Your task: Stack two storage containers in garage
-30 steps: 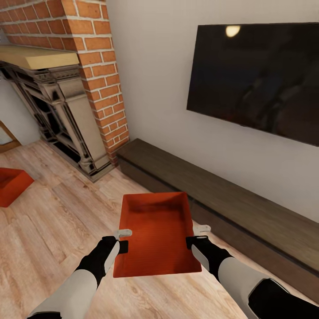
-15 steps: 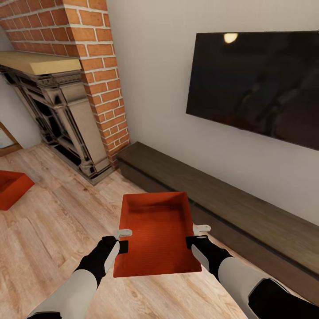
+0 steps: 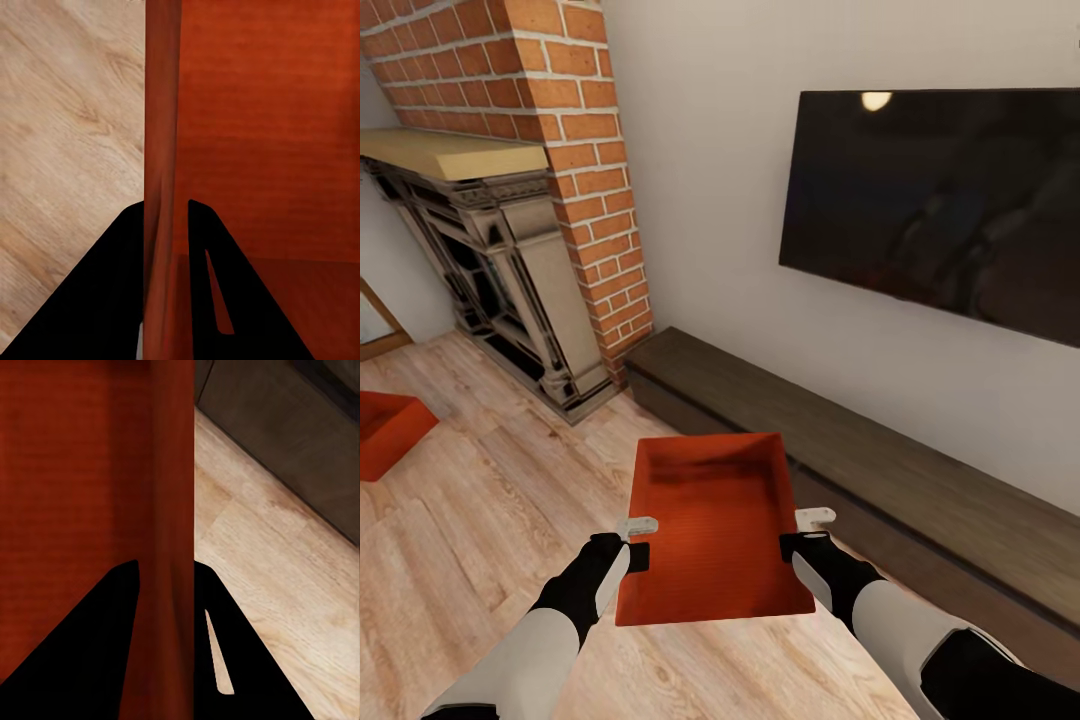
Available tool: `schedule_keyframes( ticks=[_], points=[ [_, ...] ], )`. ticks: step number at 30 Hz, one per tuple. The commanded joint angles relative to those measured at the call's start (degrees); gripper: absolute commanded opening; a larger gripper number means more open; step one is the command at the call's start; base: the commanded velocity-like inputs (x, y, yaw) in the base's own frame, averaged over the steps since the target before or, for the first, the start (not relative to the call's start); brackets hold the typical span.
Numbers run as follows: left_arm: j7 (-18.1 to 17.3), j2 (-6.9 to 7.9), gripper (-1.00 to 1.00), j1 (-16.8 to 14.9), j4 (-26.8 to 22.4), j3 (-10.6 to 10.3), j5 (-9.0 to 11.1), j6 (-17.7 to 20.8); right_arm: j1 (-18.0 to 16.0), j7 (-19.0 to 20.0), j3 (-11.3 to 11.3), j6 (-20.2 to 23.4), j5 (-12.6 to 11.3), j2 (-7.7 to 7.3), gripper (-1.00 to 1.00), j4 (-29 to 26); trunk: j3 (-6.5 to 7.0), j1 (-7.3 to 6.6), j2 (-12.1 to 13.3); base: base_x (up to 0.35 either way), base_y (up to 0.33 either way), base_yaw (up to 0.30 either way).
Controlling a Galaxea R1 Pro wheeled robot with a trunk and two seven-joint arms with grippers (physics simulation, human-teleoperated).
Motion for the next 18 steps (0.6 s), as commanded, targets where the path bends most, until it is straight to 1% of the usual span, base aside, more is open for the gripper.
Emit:
schedule_keyframes(
  ticks=[1,18],
  points=[
    [0.5,-0.07,-1.00,0.0,0.0,0.4,-0.8,0.5,0.0,0.1,1.2,0.1,-0.8,0.00,-1.00,-1.0,-0.01,0.03,-0.1,0.000,0.000,0.000],
    [0.5,-0.07,-1.00,0.0,0.0,0.4,-0.8,0.5,0.0,0.1,1.2,0.1,-0.8,0.00,-1.00,-1.0,1.55,0.03,-0.1,0.000,0.000,0.000]
  ],
)
